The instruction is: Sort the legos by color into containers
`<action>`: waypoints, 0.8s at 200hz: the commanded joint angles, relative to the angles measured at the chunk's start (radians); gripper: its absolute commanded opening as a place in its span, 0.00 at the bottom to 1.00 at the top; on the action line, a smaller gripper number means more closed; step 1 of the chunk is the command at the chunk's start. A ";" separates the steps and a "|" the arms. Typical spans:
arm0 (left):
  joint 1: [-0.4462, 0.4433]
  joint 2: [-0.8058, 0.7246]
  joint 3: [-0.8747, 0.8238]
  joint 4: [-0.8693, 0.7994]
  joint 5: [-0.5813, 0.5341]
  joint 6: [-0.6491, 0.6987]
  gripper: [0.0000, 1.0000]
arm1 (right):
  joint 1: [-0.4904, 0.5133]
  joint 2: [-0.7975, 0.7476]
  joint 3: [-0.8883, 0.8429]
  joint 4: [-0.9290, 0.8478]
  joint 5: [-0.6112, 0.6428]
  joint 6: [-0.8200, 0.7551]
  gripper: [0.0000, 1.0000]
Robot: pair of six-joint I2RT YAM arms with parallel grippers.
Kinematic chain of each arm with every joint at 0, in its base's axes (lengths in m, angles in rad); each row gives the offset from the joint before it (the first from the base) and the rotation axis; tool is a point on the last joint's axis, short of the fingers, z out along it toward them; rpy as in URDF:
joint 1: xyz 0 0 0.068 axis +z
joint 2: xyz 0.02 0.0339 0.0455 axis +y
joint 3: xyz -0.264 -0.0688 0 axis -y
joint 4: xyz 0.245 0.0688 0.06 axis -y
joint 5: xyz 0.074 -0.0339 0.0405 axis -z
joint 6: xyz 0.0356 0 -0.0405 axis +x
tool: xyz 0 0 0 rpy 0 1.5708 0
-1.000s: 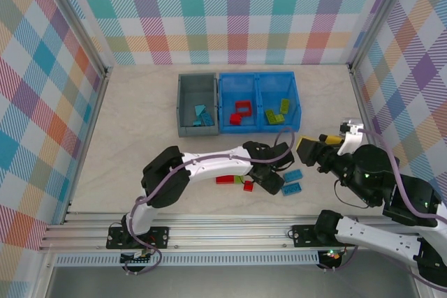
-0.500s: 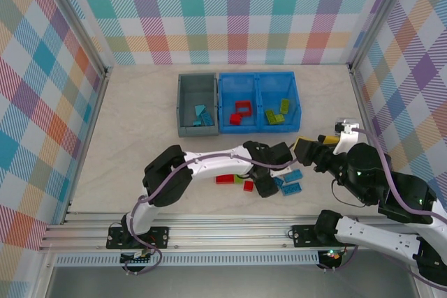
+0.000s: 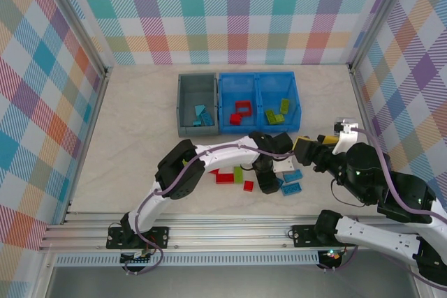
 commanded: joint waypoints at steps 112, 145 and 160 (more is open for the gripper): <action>-0.038 0.006 -0.019 0.113 -0.040 0.057 0.82 | 0.005 0.012 -0.017 0.004 0.011 0.013 0.78; -0.044 0.025 0.000 0.133 -0.036 0.070 0.82 | 0.005 0.010 -0.015 -0.005 0.011 0.012 0.78; -0.053 0.030 0.004 0.115 -0.028 0.082 0.79 | 0.006 0.010 -0.015 -0.007 0.011 0.011 0.78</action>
